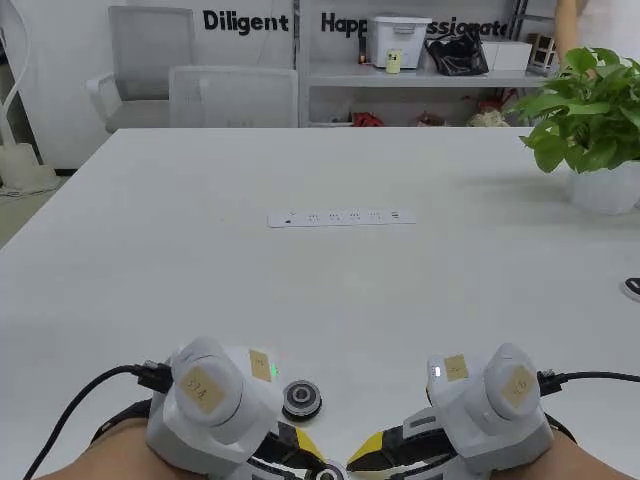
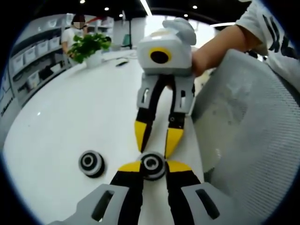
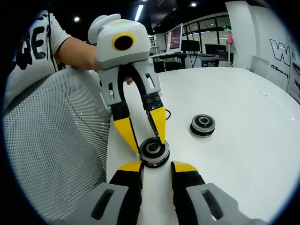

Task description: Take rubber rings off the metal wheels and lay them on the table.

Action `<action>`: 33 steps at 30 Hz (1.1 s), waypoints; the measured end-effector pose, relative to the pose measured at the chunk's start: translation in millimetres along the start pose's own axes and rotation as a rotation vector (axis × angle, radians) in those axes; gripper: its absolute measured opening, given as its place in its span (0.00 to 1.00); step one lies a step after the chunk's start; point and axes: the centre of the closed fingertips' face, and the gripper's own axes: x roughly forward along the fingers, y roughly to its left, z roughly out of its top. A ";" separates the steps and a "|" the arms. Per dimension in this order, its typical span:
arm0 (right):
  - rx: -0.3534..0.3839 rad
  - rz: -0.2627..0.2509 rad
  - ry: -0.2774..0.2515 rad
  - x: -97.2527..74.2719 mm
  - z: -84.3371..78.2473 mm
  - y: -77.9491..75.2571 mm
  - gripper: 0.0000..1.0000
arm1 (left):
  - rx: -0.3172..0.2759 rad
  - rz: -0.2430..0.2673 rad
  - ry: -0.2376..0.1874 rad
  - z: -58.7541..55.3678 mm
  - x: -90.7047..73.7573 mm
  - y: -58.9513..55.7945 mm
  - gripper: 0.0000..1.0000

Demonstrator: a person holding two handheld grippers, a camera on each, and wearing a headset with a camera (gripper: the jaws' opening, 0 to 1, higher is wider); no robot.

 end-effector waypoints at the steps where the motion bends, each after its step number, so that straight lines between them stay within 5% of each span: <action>1: 0.001 0.000 0.000 0.2 -0.1 -0.1 0.20 | -0.004 0.000 -0.002 0.0 -0.1 0.5 0.19; 33: -0.016 0.005 0.008 2.5 -2.5 3.0 0.13 | 0.027 0.059 -0.014 -1.1 0.5 3.0 0.14</action>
